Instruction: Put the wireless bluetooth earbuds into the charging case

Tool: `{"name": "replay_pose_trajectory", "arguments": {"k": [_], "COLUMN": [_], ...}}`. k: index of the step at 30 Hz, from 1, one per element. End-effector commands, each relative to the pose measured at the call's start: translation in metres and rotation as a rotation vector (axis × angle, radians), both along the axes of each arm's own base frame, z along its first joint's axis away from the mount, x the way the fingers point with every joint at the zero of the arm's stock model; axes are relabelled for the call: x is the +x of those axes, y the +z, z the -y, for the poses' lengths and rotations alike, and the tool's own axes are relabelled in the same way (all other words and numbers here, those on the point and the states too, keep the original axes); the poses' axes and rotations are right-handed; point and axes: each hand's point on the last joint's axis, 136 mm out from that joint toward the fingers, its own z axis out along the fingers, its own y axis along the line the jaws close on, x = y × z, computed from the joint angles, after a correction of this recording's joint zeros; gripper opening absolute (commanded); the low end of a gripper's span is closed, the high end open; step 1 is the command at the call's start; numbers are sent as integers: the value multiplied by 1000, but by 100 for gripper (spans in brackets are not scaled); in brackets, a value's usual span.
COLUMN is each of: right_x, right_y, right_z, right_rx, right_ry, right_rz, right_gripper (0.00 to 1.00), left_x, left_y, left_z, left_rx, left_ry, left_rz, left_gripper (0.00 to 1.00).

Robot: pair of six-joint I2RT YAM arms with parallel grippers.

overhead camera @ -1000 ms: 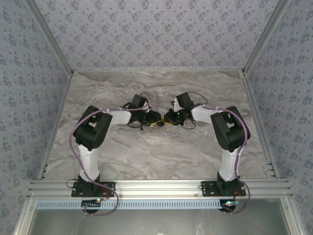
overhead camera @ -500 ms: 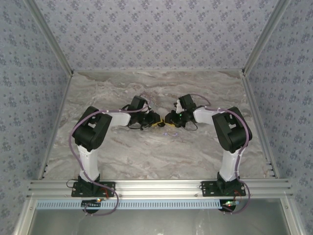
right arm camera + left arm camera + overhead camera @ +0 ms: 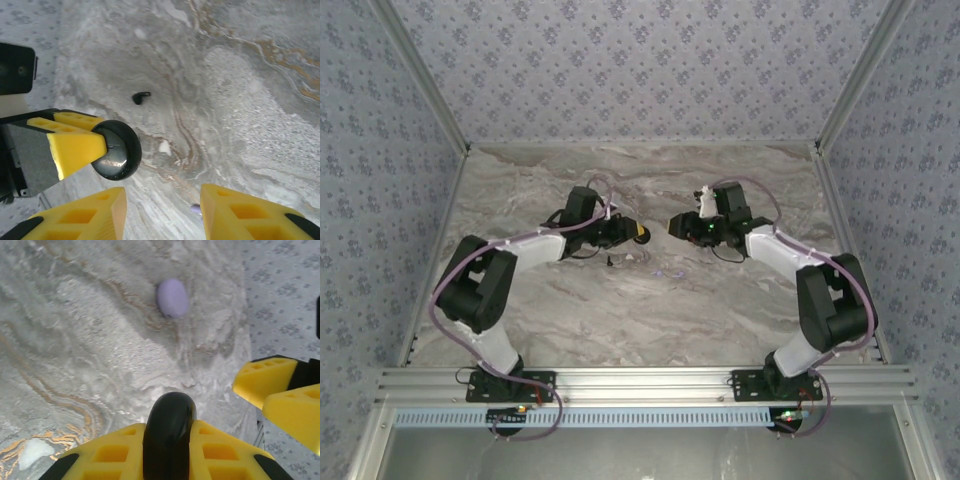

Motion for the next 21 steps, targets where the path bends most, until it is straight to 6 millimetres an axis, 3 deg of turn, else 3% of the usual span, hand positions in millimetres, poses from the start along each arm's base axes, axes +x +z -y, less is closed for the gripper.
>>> {"name": "replay_pose_trajectory", "arguments": {"k": [1, 12, 21], "right_x": [-13, -41, -62], "right_y": [25, 84, 110], "right_z": [-7, -27, -49], "right_rx": [61, 232, 287], "right_ry": [103, 284, 407], "right_rz": [86, 235, 308], "right_gripper": [46, 51, 54], "left_x": [-9, -46, -62], "left_y": [43, 108, 126], "left_z": [6, -3, -4], "left_rx": [-73, -136, -166], "left_ry": [-85, -201, -247], "left_rz": [144, 362, 422], "left_gripper": [20, 19, 19]}}
